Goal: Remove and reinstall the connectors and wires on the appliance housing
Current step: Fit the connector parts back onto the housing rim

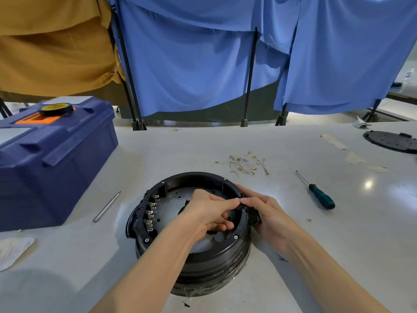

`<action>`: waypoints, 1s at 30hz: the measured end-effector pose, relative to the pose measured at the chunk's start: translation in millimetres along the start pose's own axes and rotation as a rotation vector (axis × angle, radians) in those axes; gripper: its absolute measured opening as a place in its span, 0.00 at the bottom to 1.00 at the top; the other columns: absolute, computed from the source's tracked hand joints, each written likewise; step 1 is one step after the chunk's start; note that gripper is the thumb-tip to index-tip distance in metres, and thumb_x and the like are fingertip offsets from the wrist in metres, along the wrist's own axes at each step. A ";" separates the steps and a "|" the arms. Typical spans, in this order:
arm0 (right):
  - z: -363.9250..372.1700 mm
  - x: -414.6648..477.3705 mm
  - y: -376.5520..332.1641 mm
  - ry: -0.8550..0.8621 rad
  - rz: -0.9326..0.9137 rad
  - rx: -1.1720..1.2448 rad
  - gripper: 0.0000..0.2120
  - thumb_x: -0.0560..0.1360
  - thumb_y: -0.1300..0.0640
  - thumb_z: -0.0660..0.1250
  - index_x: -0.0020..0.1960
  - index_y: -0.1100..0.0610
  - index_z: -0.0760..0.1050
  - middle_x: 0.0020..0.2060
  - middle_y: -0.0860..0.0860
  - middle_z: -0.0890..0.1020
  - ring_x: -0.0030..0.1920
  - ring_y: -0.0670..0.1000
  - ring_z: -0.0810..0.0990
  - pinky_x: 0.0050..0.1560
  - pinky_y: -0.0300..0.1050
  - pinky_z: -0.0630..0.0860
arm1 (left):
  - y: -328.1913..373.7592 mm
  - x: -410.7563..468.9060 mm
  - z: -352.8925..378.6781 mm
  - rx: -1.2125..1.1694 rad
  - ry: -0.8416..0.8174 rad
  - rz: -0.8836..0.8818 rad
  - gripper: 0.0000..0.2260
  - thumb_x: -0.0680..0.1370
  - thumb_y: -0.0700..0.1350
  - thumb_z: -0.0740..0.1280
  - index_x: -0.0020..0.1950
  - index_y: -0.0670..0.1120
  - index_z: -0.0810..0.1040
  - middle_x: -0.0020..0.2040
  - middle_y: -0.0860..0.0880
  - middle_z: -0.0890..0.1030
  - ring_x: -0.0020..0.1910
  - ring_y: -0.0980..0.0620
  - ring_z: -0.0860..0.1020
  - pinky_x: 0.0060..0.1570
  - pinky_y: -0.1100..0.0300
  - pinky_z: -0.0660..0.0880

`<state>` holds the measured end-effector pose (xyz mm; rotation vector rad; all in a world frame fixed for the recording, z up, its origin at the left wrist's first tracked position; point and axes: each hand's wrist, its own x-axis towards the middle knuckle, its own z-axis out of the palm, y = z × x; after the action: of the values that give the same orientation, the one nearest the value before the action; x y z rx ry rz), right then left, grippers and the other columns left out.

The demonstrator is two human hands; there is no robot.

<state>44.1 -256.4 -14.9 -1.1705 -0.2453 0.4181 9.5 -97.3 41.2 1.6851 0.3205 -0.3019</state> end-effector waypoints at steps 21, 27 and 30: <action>33.7 7.8 -33.9 0.132 -0.043 -0.572 0.24 0.73 0.67 0.70 0.65 0.50 0.76 0.49 0.40 0.84 0.48 0.40 0.84 0.46 0.39 0.81 | -9.8 2.0 -99.1 0.804 0.520 0.294 0.20 0.80 0.48 0.63 0.72 0.46 0.69 0.69 0.43 0.73 0.67 0.43 0.71 0.64 0.51 0.69; 21.2 4.7 -36.6 0.177 -0.048 -0.640 0.24 0.71 0.67 0.67 0.61 0.45 0.78 0.51 0.43 0.85 0.49 0.46 0.85 0.50 0.49 0.83 | -19.0 7.2 -91.5 0.792 0.506 0.321 0.12 0.81 0.49 0.60 0.61 0.48 0.77 0.56 0.45 0.81 0.56 0.42 0.77 0.53 0.52 0.74; 8.1 1.4 -42.7 0.210 -0.048 -0.632 0.23 0.71 0.69 0.66 0.58 0.46 0.81 0.49 0.45 0.86 0.48 0.49 0.85 0.49 0.51 0.83 | -14.2 9.7 -80.5 0.837 0.489 0.313 0.14 0.81 0.54 0.60 0.61 0.48 0.75 0.57 0.45 0.79 0.57 0.43 0.76 0.52 0.52 0.74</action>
<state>50.2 -263.0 27.7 -1.8119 -0.2279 0.1708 14.3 -15.4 35.4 2.5997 0.2983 0.2655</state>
